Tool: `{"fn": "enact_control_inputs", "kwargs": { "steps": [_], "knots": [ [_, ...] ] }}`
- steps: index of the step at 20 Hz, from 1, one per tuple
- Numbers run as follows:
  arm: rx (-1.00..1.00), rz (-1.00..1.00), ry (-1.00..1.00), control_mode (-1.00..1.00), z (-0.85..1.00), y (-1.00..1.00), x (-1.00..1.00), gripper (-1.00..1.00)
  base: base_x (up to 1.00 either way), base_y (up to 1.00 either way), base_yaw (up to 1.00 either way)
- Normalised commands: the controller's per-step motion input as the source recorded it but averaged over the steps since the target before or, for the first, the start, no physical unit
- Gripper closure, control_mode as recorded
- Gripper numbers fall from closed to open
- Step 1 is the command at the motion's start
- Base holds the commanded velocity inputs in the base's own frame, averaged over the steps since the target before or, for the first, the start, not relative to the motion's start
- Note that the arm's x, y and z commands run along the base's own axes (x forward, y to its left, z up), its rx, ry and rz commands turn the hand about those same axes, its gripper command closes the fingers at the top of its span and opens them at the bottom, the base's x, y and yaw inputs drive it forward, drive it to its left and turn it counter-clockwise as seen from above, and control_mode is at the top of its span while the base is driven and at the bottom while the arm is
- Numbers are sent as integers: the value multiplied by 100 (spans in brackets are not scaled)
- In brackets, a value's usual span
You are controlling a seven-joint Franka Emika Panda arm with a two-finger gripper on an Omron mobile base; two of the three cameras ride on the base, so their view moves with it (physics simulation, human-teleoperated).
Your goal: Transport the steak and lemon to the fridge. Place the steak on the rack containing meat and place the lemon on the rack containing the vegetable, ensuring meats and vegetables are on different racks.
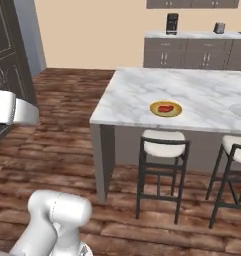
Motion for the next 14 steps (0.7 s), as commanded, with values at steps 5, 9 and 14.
{"fn": "enact_control_inputs", "kwargs": {
  "steps": [5, 9, 14],
  "knots": [
    [0, 0, 0, 100, 0, 0, 0, -100, 15, -100, -7],
    [0, 0, 0, 100, 0, 0, 0, -100, 58, -100, 14],
    [0, 0, 0, 100, 0, 0, 0, -100, 100, -15, 14]
  ]
}}
